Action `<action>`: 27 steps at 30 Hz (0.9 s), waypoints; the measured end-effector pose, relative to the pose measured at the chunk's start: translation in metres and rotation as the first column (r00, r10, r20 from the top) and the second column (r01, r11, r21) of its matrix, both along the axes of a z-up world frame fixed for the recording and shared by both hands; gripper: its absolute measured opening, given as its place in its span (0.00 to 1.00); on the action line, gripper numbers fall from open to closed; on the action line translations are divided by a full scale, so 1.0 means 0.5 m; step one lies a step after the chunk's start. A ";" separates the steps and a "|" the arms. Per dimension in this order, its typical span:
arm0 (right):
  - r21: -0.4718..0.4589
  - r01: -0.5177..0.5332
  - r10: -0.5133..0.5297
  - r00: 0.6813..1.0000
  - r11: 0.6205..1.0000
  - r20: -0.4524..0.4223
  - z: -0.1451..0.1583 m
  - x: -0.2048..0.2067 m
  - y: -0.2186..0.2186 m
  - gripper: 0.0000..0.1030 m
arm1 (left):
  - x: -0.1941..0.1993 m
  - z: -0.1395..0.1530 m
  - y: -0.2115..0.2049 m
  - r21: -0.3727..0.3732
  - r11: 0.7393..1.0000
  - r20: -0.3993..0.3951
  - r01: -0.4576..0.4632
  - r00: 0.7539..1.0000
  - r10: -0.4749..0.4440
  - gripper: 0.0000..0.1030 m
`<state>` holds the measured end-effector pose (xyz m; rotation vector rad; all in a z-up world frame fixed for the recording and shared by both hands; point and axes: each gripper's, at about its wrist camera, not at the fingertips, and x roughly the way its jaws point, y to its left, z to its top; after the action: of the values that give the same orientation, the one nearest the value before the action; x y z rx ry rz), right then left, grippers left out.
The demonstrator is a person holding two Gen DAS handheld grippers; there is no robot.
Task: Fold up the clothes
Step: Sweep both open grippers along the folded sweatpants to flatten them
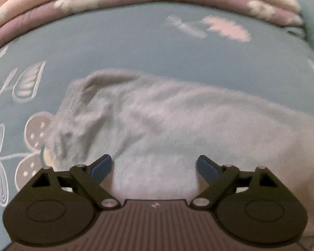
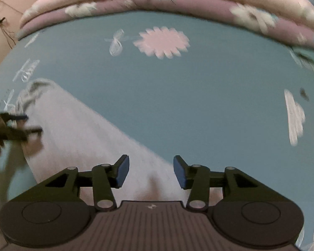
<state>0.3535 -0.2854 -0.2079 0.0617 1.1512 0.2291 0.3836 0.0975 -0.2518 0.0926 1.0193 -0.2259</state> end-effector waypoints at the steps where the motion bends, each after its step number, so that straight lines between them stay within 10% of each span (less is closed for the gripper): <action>1: 0.026 0.008 -0.008 1.000 1.000 -0.020 -0.019 -0.014 -0.005 0.50 | -0.010 0.016 -0.024 -0.020 0.999 0.017 0.043 0.999 -0.042 0.87; 9: 0.152 0.039 -0.030 0.998 0.988 -0.059 -0.110 -0.106 0.036 0.52 | -0.122 0.030 -0.252 -0.029 0.910 0.091 0.413 0.908 -0.409 0.87; 22: 0.170 0.227 -0.225 0.974 0.959 -0.029 -0.060 -0.282 -0.118 0.64 | -0.092 0.003 -0.169 0.221 0.954 -0.020 0.201 0.979 -0.201 0.89; 27: 0.233 0.317 -0.318 0.947 0.920 -0.032 -0.066 -0.332 -0.140 0.67 | -0.143 0.047 -0.278 0.154 0.925 0.016 0.346 0.936 -0.353 0.90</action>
<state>0.1874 -0.3554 -0.2409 0.4549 1.0852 0.0748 0.3120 -0.0414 -0.2282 0.4163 0.9702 -0.4716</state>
